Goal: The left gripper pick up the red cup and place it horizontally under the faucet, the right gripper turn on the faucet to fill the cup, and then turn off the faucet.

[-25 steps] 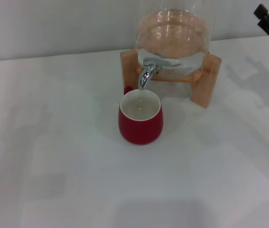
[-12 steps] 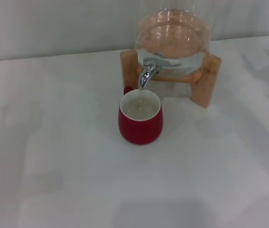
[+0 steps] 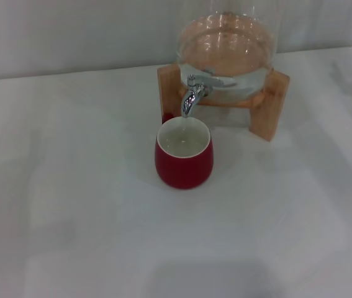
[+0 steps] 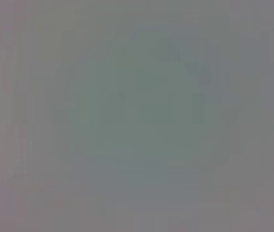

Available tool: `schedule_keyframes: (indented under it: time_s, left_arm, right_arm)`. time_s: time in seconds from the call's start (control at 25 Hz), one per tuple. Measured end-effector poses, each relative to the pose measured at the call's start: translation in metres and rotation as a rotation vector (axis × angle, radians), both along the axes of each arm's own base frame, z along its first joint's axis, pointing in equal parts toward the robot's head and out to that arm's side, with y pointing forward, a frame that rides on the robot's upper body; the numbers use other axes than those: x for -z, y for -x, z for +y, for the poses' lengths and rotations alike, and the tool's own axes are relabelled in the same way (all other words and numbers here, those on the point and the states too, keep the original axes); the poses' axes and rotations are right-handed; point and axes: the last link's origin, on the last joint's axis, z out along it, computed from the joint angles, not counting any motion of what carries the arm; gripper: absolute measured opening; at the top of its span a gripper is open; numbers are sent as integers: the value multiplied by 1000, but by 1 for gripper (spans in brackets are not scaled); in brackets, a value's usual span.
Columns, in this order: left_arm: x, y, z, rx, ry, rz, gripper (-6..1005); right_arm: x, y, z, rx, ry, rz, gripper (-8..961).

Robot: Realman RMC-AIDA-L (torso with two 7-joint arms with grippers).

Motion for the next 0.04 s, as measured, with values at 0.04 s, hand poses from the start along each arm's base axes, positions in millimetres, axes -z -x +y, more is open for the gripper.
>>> schedule_keyframes:
  time_s: [0.04]
  left_arm:
    - [0,0,0,1,0,-2,869]
  right_arm:
    - [0,1,1,-2,1,0,827]
